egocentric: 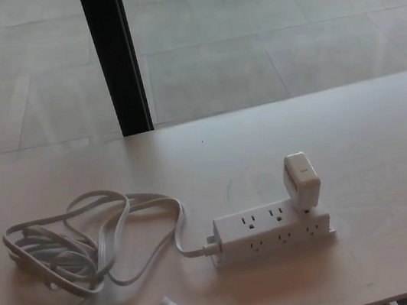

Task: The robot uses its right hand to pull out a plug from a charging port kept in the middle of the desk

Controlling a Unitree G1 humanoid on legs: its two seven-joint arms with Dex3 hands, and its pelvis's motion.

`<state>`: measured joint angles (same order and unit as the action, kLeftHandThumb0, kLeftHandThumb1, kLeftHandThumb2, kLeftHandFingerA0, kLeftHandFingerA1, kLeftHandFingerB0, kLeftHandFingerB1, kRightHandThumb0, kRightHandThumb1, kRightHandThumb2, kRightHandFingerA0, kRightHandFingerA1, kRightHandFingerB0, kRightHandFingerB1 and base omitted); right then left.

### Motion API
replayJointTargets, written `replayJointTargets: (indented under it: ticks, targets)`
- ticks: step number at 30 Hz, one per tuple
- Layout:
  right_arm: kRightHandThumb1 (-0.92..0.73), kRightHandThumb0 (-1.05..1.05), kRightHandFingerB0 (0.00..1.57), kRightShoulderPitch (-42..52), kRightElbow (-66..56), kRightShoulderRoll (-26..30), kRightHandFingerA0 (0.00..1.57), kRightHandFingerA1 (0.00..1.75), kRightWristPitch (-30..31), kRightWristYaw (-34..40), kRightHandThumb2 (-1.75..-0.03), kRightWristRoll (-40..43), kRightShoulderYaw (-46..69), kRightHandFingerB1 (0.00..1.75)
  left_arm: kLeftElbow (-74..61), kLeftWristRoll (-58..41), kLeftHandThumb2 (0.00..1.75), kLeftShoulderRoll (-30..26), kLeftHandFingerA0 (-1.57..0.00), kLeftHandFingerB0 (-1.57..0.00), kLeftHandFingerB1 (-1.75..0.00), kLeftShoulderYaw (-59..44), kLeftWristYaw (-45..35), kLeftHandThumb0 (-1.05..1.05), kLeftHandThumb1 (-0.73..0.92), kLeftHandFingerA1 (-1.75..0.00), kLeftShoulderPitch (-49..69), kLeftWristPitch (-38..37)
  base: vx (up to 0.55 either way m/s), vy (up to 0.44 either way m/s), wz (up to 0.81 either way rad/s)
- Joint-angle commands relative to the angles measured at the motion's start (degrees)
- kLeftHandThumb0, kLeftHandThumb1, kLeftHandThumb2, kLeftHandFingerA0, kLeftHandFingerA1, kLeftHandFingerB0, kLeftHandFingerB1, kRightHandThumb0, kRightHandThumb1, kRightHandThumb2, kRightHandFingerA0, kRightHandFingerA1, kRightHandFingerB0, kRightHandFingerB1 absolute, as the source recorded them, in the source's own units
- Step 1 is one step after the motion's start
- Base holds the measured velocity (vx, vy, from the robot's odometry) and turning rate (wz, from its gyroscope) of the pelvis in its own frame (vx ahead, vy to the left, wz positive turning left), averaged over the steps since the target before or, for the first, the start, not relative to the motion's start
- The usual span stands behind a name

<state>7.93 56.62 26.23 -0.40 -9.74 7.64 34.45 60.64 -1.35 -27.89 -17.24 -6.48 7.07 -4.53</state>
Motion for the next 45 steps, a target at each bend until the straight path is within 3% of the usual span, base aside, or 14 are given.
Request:
replayJointTargets:
  ticks: [1,3,5,6,13,17,19,24,33,34,35,37,42,45]
  targets:
    - [-0.52,-0.69,0.48,-2.58,-4.26,4.69,1.02,0.64,3.19,-5.33,-0.57,12.41,9.47,0.75,2.40,-4.54,0.85,-3.64,-0.63,-0.40,-0.47,-4.49,-2.97,-0.83,0.92,-0.58,-1.24,-0.87,0.00,0.000,0.00]
    - [-0.52,-0.74,0.50,-6.45,-6.48,7.44,1.06,0.63,1.92,-5.93,-0.57,11.26,8.95,0.72,1.92,-4.42,1.20,-3.62,-0.61,-0.38,-0.56,-4.77,-3.16,-0.78,0.84,-0.65,-1.12,-0.62,0.00,0.000,0.00]
    - [-0.53,-0.76,0.48,-7.17,-17.63,7.79,0.98,0.59,6.45,-7.26,-0.58,13.22,9.14,0.65,3.75,-3.97,0.87,-3.81,-0.63,-0.42,-0.47,-4.73,-3.37,-0.89,0.92,-0.57,-1.82,-1.48,0.00,0.000,0.00]
    - [-0.53,-0.73,0.49,-7.55,-23.84,8.00,1.01,0.57,10.09,-7.65,-0.57,15.19,9.48,0.61,3.31,-3.49,1.21,-3.92,-0.60,-0.38,-0.55,-4.27,-3.65,-0.78,0.84,-0.64,-1.56,-1.56,0.00,0.000,0.00]
    - [-0.51,-0.76,0.23,-15.20,-44.00,14.57,0.82,0.64,12.24,-10.27,-0.86,10.97,0.99,0.44,3.23,-4.21,0.84,-3.49,-0.63,-0.40,-0.46,-4.99,-3.43,-0.84,0.92,-0.57,-2.23,-0.98,0.00,0.000,0.00]
    - [-0.58,-0.73,0.26,-24.65,-53.40,16.09,0.79,0.59,18.20,-10.15,-0.59,9.80,-6.72,0.29,2.97,-3.85,0.88,-3.47,-0.64,-0.39,-0.48,-4.72,-3.40,-0.86,0.92,-0.59,-1.84,-1.79,0.00,0.000,0.00]
    - [-0.48,-0.76,0.18,-28.09,-53.99,15.39,0.79,0.68,16.60,-10.20,-0.84,7.11,-10.02,0.41,2.61,-4.15,0.85,-3.38,-0.63,-0.40,-0.47,-4.98,-3.46,-0.83,0.92,-0.58,-1.80,-1.48,0.00,0.000,0.00]
    - [-0.57,-0.71,0.27,-38.07,-54.31,11.39,0.89,0.71,18.31,-9.14,-0.58,2.67,-18.99,0.30,3.26,-4.24,0.88,-3.30,-0.65,-0.39,-0.46,-5.07,-3.36,-0.88,0.92,-0.59,-2.57,-0.97,0.00,0.000,0.00]
    - [-0.46,-0.77,0.19,-44.46,-56.49,8.07,0.92,0.80,16.96,-11.22,-0.85,-8.72,-38.48,0.43,2.87,-3.99,1.20,-3.30,-0.61,-0.38,-0.55,-4.88,-4.05,-0.78,0.83,-0.64,-1.56,-1.84,0.00,0.000,0.02]
    - [-0.58,-0.78,0.26,-44.80,-56.39,7.83,0.95,0.71,16.93,-11.17,-0.60,-10.25,-40.54,0.31,2.83,-3.94,1.20,-3.30,-0.60,-0.38,-0.55,-4.85,-3.99,-0.79,0.83,-0.64,-1.52,-1.83,0.00,0.000,0.00]
    - [-0.47,-0.78,0.19,-45.28,-55.86,7.63,0.92,0.80,16.09,-11.19,-0.87,-12.97,-43.55,0.44,3.06,-3.87,1.20,-3.31,-0.60,-0.38,-0.55,-4.81,-3.95,-0.78,0.83,-0.64,-1.62,-1.91,0.00,0.000,0.00]
    - [-0.59,-0.76,0.28,-46.37,-54.40,6.62,0.97,0.87,15.02,-10.84,-0.59,-16.92,-48.74,0.32,3.24,-4.16,0.84,-3.67,-0.63,-0.40,-0.46,-5.12,-4.03,-0.83,0.92,-0.56,-2.23,-1.37,0.00,0.000,0.00]
    - [-0.51,-0.82,0.20,-47.88,-53.39,6.64,0.89,0.93,15.96,-11.23,-0.87,-22.14,-56.03,0.42,3.40,-4.12,0.84,-3.82,-0.62,-0.39,-0.46,-5.15,-4.03,-0.84,0.92,-0.56,-2.48,-1.10,0.00,0.000,0.00]
    - [-0.60,-0.76,0.27,-48.08,-51.43,5.74,0.94,1.16,12.96,-9.59,-0.59,-25.34,-59.94,0.34,2.95,-3.62,1.20,-3.77,-0.59,-0.38,-0.55,-4.67,-4.06,-0.76,0.83,-0.63,-2.19,-1.50,0.00,0.000,0.00]
